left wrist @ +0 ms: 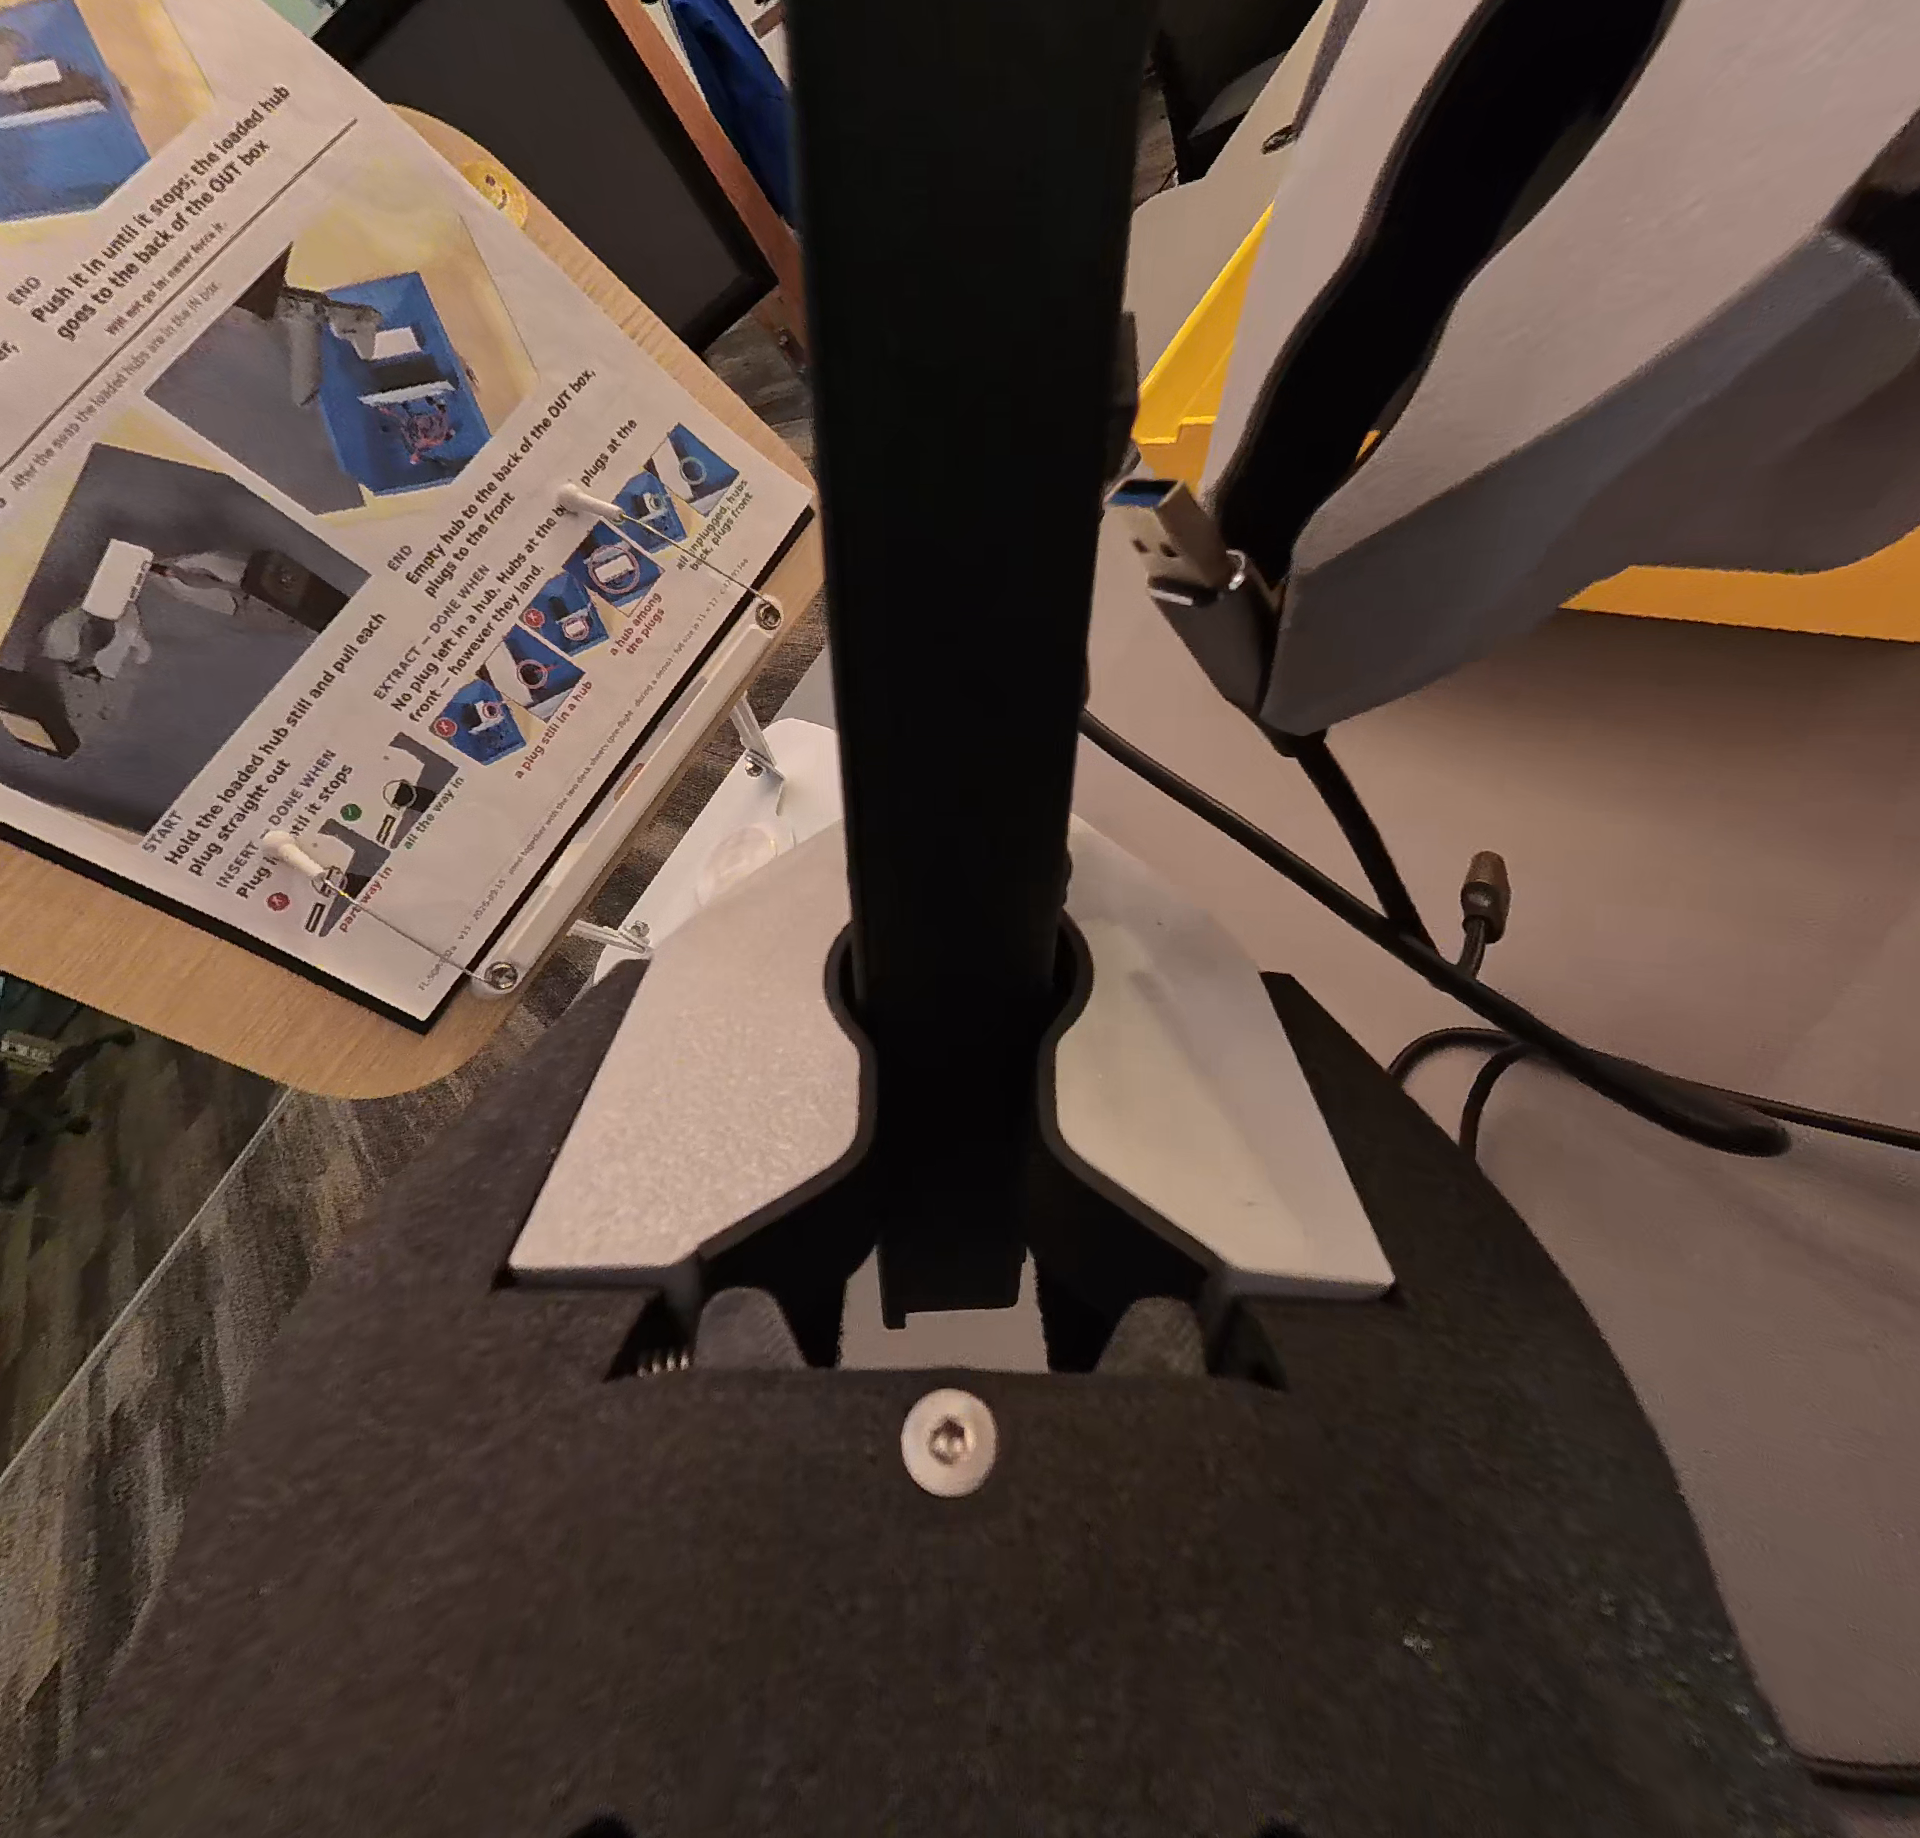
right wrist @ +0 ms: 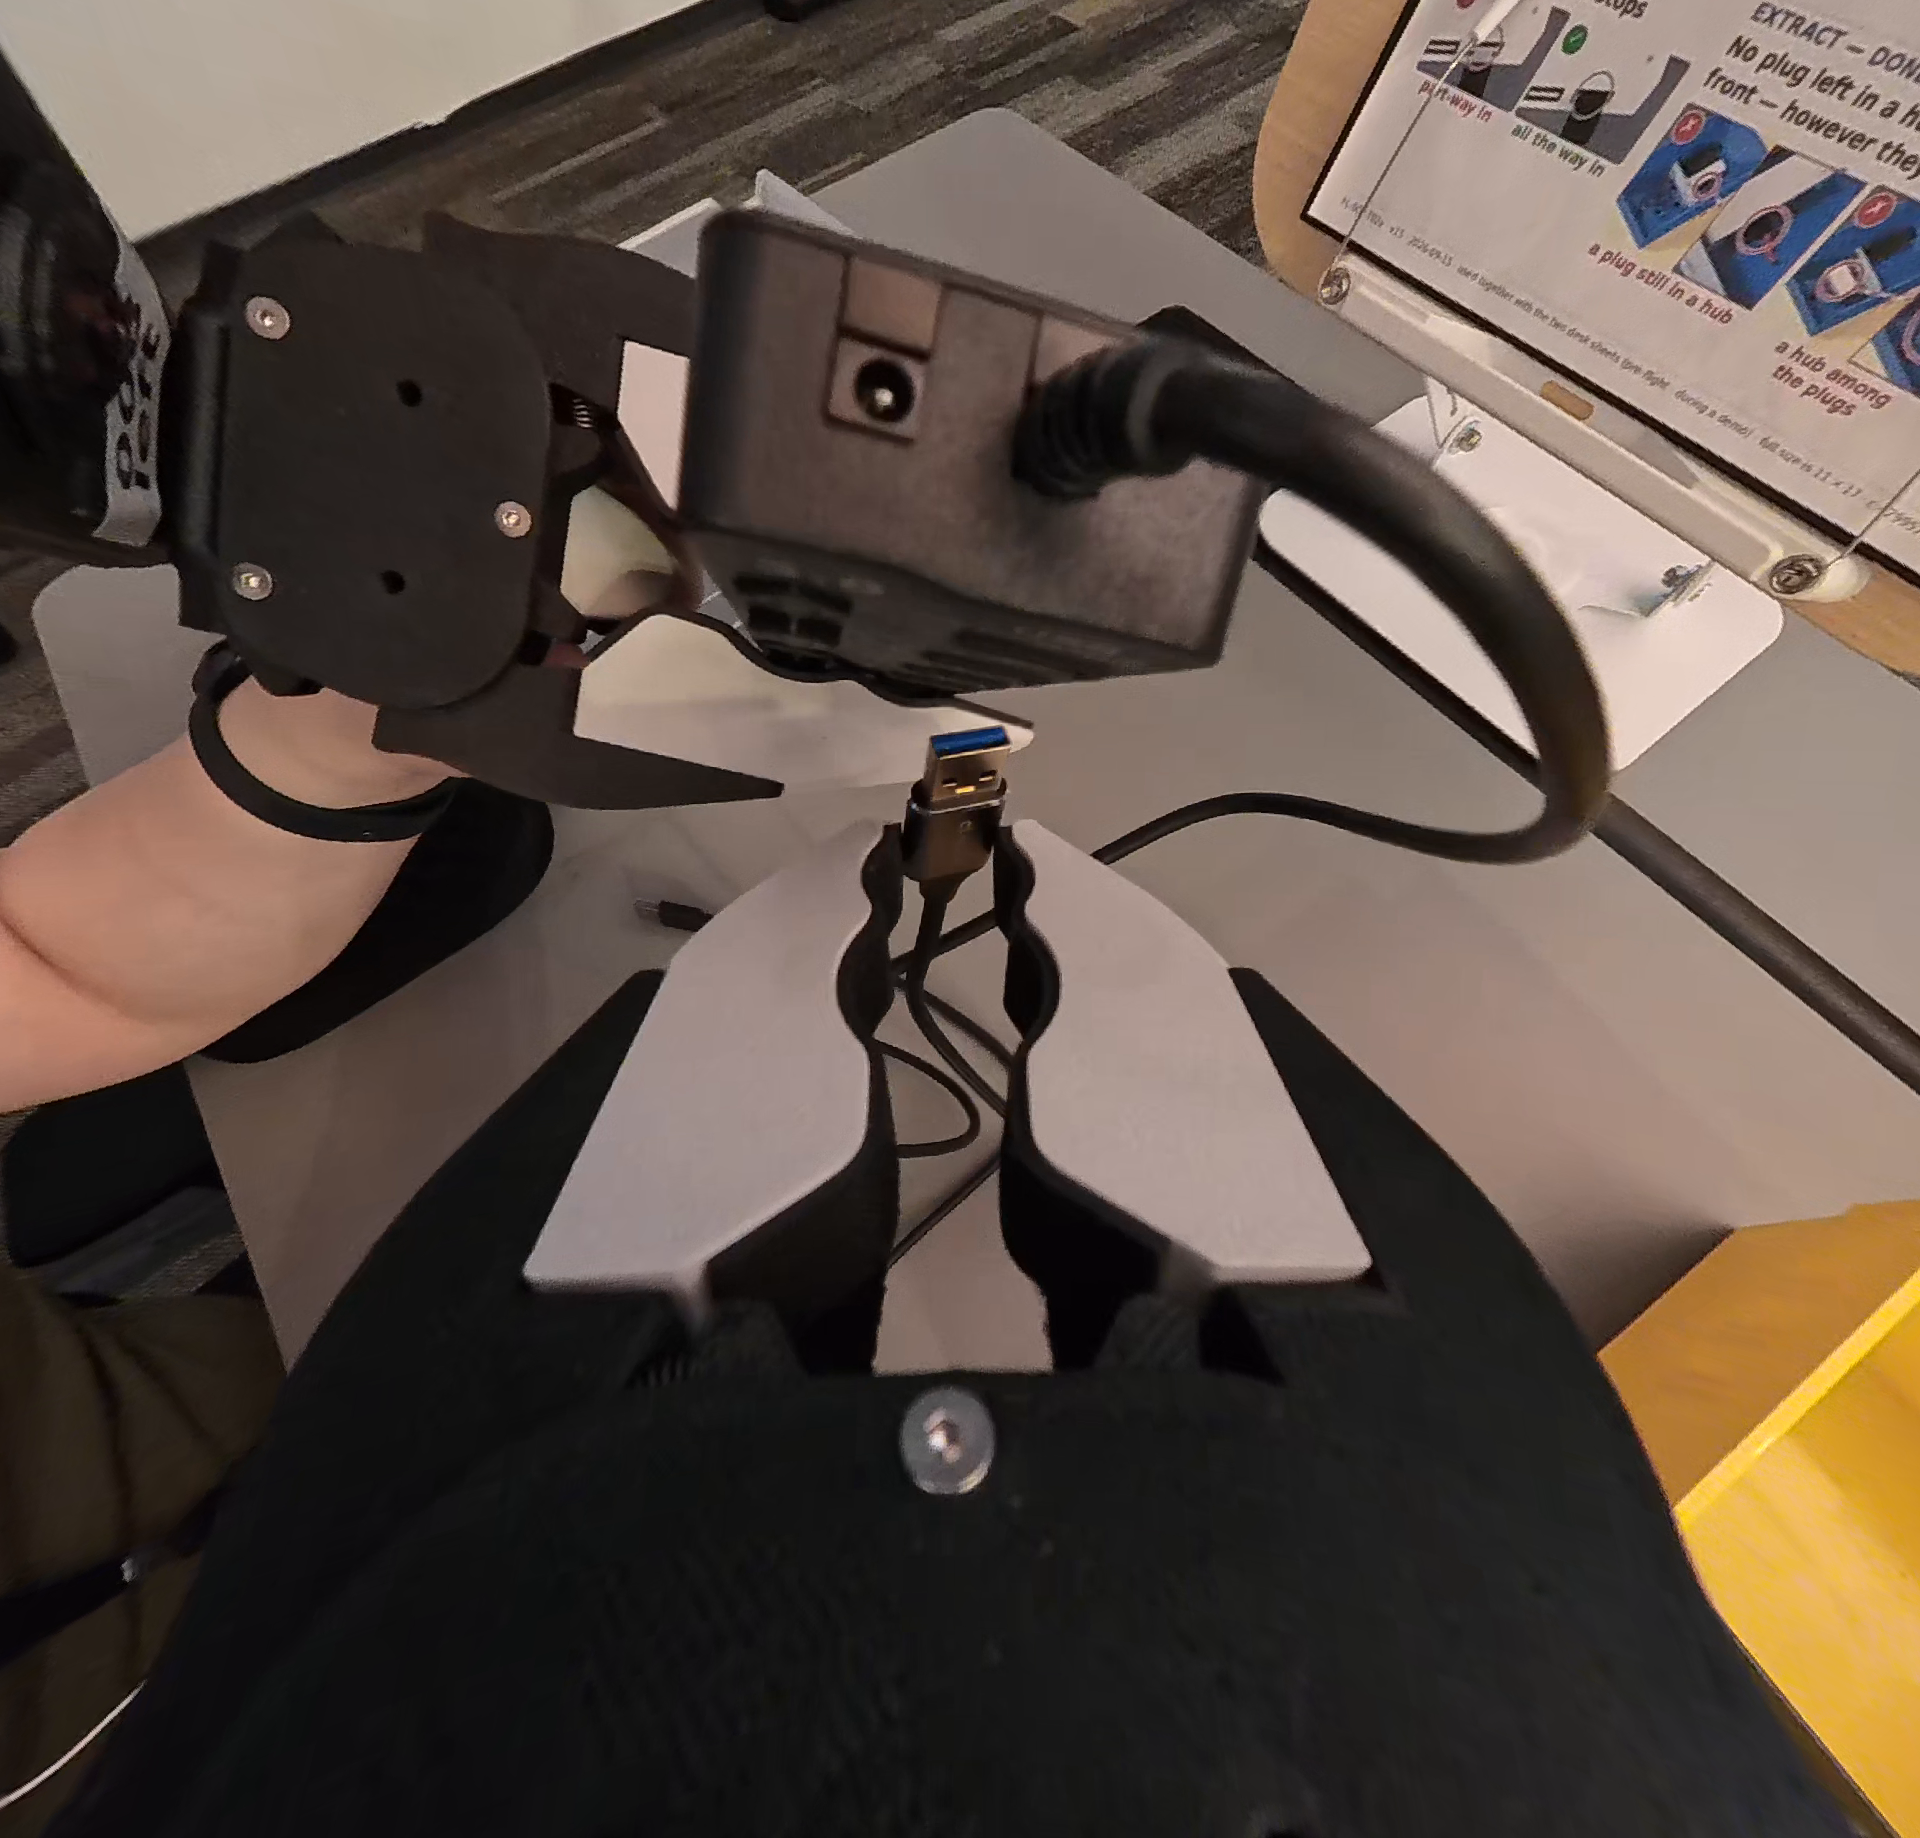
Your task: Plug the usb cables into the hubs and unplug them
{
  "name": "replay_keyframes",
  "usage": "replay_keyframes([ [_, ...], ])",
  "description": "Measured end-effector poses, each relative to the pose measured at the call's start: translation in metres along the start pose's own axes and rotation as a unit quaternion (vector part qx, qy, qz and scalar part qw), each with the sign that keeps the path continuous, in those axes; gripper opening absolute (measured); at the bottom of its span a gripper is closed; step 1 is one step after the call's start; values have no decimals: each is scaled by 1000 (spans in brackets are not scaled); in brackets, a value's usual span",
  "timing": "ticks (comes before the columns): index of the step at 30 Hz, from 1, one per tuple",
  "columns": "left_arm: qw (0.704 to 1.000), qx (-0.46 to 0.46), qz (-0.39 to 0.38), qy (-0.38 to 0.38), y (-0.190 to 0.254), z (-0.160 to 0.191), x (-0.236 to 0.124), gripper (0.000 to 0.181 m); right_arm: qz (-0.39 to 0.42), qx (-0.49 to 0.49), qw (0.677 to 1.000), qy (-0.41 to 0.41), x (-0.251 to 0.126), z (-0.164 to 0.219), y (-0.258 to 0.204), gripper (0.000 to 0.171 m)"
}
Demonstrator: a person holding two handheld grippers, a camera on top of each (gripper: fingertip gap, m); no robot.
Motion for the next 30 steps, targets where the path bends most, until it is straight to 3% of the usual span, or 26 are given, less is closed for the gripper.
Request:
replay_keyframes([
  [17,999,1,15,-28,-1,4,3,26,-4,-11,999,-50,25,10,0,18],
  [30,999,21,13,-40,5,4,6,26,3,-3,999,-38,23,6,3,18],
])
Point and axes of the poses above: each gripper's, where its closed fingertips meet, x out along the fingers, z out of its underside, y = z × x across the jaws, the point moved 10 cm from there along -x, back along the fingers, and after that the axes turned 8 degrees about -z, right-handed, at the moved point
